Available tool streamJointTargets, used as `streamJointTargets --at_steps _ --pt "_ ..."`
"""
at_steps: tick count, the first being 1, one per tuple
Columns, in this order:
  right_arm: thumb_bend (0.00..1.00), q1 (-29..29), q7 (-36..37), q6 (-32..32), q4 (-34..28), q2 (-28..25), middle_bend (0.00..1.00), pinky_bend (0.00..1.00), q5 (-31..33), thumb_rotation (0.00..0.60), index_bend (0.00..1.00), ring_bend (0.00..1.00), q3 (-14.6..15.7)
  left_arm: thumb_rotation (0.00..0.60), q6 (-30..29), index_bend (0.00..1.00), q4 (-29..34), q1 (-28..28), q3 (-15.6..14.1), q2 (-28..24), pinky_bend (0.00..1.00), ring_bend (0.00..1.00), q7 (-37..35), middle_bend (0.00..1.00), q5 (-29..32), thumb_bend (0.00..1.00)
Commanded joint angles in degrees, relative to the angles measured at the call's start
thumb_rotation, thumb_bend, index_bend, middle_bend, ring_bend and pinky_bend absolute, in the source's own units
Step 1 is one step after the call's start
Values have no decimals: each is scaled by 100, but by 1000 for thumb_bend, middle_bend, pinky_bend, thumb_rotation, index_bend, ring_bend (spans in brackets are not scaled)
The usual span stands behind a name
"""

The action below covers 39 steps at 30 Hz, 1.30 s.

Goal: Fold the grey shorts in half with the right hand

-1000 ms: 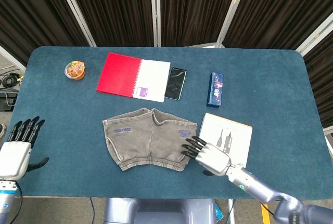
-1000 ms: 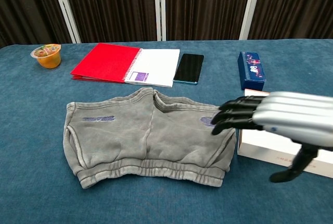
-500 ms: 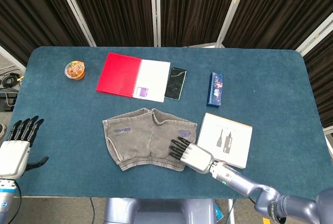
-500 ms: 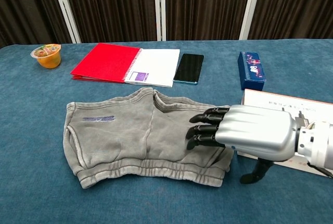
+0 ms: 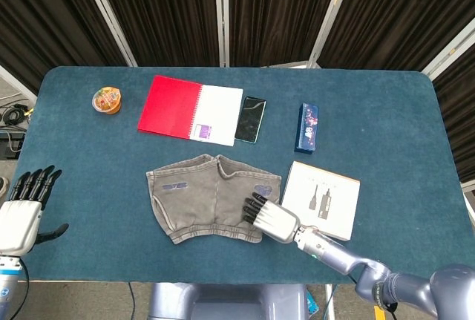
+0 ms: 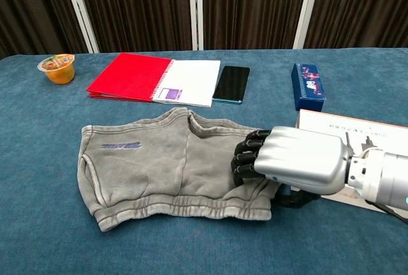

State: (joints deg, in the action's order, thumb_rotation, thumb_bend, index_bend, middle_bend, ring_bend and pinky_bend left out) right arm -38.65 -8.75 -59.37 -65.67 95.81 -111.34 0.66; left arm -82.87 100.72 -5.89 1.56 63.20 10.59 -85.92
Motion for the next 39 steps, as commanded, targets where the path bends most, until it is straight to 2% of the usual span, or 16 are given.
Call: streamJointTargets --at_steps 1,3,7,11,16,25,31,39 --pt "456 -46 315 -389 220 144 409 288 -101 600 509 308 66 600 6 0 2 -3 -5 -1 0 0 4 0 1 0" --pt "476 -62 453 -609 363 209 438 328 -171 600 537 338 105 600 6 0 5 -1 -13 -2 0 0 13 0 0 0" --pt "483 -75 684 -926 509 233 466 340 -258 600 565 364 195 600 13 0 6 2 -29 -5 0 0 17 0 0 0" --pt "485 -70 824 -1259 458 35 502 358 -408 600 605 400 340 600 16 0 13 -2 -32 -1 0 0 25 0 2 0" --pt "486 -18 902 -1848 313 -542 522 363 -836 600 617 417 712 600 10 0 28 4 -41 -8 0 0 13 0 7 0" --pt "486 112 609 -2487 216 -1550 524 367 -1464 600 621 418 1289 600 -1 0 53 17 -87 14 0 0 61 0 -41 0" --pt "486 -10 464 -2518 -36 -1791 525 368 -1653 600 623 419 1336 600 13 0 58 10 -83 31 0 0 90 0 -18 0" --pt "486 -432 82 -2131 -505 -1514 526 368 -1934 600 628 419 1096 600 39 0 47 1 -67 21 0 0 52 0 41 0"
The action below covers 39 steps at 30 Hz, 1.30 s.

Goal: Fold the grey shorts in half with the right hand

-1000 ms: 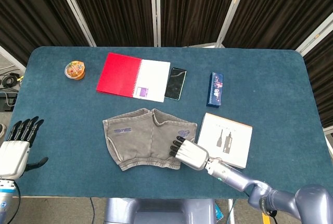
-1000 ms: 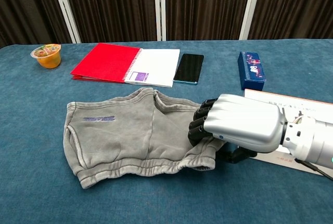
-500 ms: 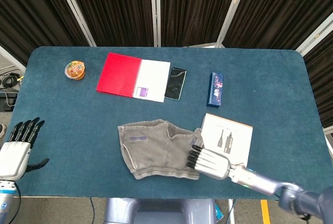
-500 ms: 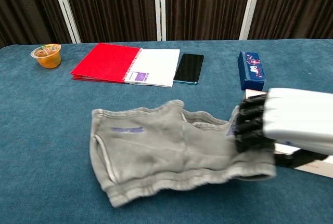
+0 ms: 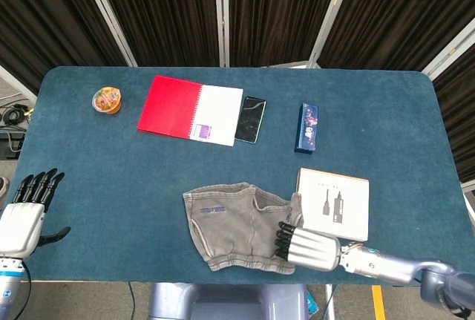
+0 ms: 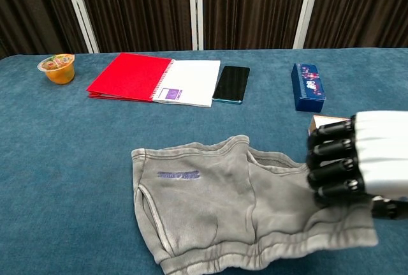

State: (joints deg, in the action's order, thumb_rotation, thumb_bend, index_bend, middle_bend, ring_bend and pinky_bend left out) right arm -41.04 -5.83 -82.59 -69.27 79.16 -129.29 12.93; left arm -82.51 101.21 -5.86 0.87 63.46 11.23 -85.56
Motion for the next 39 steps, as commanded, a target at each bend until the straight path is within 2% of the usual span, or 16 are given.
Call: streamJointTargets --at_steps 1,9,15,26,33,39 --pt "486 -262 -280 267 -173 201 526 368 -171 600 628 419 -181 600 3 0 -3 -2 4 -10 0 0 -20 0 6 0" --pt "482 -914 -512 978 -277 594 525 368 -178 600 628 419 -655 600 17 0 -18 -13 23 -57 0 0 -132 0 36 0" --pt "478 -1462 -333 1221 39 894 525 369 -311 600 624 420 -858 600 56 0 -47 -31 51 -83 0 0 -215 0 103 0" --pt "463 -2263 454 1311 1036 1594 524 384 -270 600 611 420 -1005 600 170 0 -110 -79 190 -116 0 0 -368 0 436 0" --pt "467 -2564 654 1379 1510 2072 527 385 -92 600 615 425 -1097 600 316 0 -189 -134 240 -125 0 0 -468 0 612 0" --pt "469 -2842 694 1337 1746 2362 531 386 -123 600 614 434 -1041 600 426 0 -241 -173 263 -103 0 0 -477 0 748 0"
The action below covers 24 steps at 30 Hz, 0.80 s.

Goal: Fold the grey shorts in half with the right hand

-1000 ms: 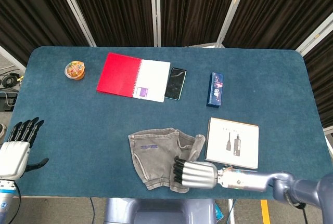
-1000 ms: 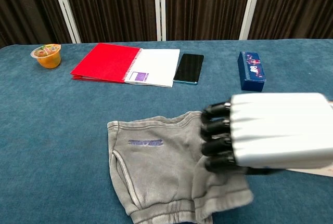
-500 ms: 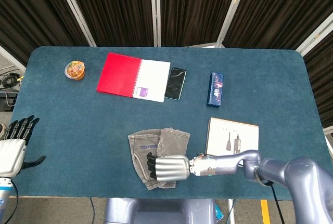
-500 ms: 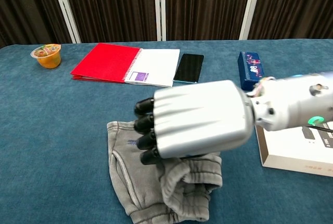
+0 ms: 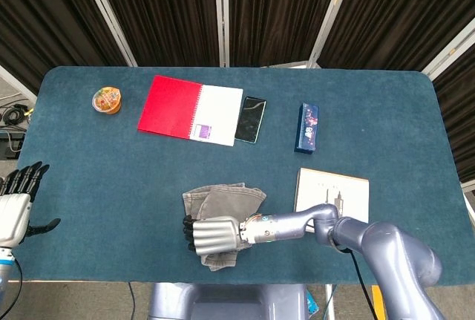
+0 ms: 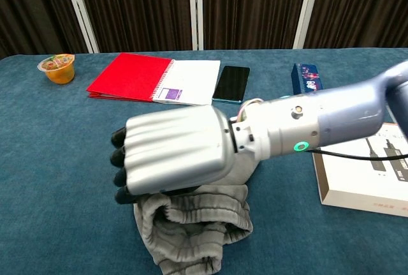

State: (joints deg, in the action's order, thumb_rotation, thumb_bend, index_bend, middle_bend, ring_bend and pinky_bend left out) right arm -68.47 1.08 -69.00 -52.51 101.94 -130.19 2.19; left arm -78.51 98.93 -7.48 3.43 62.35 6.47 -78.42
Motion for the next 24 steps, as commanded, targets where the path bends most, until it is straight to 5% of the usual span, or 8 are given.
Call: streamJointTargets --at_steps 1,13,16,18,20,24 --pt "469 -141 7 -27 101 117 532 386 -44 600 614 435 48 600 35 0 -17 -16 12 11 0 0 1 0 50 0" --pt "442 -279 63 96 527 535 499 389 118 600 542 433 310 600 69 0 -26 -32 31 -3 0 0 -55 0 125 0" --pt "224 -251 -25 206 586 595 361 289 262 600 277 340 305 600 87 0 -33 -40 33 -7 0 0 -73 0 137 0" --pt "80 -210 -103 375 528 597 153 84 433 600 47 160 270 600 91 0 -32 -44 33 -12 0 0 -83 0 140 0" --pt "19 -141 -230 544 377 563 25 4 639 600 0 32 205 600 87 0 -31 -42 33 -18 0 0 -94 0 141 0" --pt "0 -20 -554 469 81 458 0 0 863 600 0 0 52 600 78 0 -28 -38 30 -23 0 0 -107 0 140 0"
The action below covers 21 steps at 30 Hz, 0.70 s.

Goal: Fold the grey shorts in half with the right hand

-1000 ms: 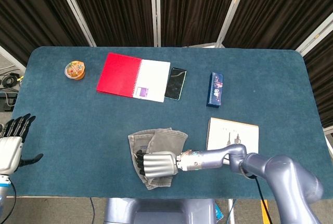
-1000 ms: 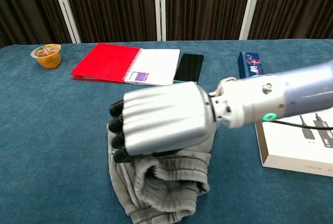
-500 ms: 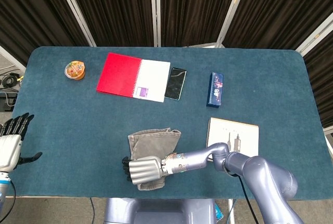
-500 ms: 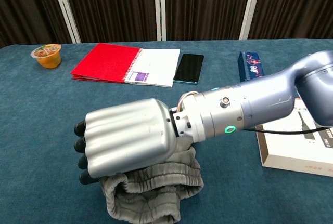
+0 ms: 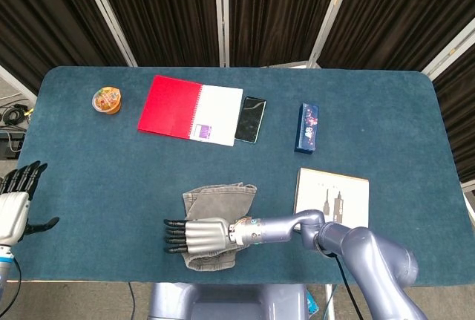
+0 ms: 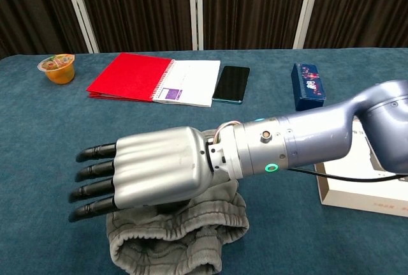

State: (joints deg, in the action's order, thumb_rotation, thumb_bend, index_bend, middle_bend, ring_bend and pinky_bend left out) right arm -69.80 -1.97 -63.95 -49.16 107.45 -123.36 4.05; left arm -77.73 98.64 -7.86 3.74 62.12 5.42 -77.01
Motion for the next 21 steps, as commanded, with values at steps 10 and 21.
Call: streamJointTargets --at_steps 10,21 --pt "0 252 -702 -239 -846 -796 0 0 397 600 0 0 -230 600 -30 0 21 6 -36 -3 0 0 15 0 -69 0" --pt "0 1467 -698 -1191 -1597 -2461 0 0 1011 600 7 0 131 600 -142 0 91 48 -134 -29 0 0 -45 0 -334 0"
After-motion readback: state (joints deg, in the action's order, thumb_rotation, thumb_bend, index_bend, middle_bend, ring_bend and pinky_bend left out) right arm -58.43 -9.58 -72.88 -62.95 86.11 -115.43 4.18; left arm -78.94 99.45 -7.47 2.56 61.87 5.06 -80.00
